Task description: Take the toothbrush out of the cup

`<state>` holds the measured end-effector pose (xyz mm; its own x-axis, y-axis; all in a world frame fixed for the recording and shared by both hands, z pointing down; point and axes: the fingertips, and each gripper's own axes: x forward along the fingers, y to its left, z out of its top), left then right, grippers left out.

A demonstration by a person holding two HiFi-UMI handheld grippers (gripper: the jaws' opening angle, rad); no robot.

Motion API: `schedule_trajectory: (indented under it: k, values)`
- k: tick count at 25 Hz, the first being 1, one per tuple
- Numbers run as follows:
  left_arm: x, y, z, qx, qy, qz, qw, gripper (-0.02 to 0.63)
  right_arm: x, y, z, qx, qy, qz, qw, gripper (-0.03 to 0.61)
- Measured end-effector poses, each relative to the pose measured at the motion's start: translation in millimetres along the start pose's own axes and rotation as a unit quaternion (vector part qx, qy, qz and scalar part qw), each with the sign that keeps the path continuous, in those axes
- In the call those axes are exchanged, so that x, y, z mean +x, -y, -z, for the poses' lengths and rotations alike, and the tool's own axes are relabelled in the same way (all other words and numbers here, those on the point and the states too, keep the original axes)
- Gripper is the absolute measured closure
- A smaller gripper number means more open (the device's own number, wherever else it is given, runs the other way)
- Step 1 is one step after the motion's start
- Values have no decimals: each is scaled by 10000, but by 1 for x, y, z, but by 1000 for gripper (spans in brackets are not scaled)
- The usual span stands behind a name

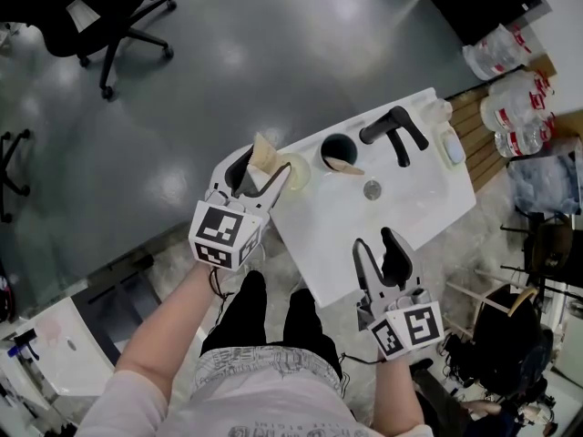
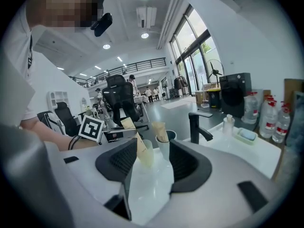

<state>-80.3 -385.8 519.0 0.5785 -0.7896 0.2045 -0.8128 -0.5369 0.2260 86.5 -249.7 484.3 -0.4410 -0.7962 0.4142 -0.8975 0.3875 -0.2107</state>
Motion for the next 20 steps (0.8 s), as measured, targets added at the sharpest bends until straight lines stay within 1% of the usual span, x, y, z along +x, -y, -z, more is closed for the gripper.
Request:
schedule_trajectory:
  k: [2,4,5,7,11,15,20]
  values:
    - [1,-1,0,4,13,-39,10000,346,-1,2,1,0,-16,4,10000,353]
    - [1,-2,-1,6,30,-92,10000,410,-3,2,2,0,-27,8,10000,353]
    - [1,-2,-2,10,35,-99,9999,422,-3,2,2,0,-33,8,10000,353]
    - [1,-1,-3,24,31,-80,10000,423,-4,2,2,-3,-41,-3,10000,353]
    - [0,-1,-4,35,13,-123,9999,464,-3,1,2,-36,-61,-31,10000,354]
    - [-1,-2,-1,5,-22,-159,9999,476,-1,-1,4,-47,-73,-50,10000,354]
    - [-2,-5,-1,3,-36,-260,9997,520,-2,-4,4,-52,-77,-70,9999,354]
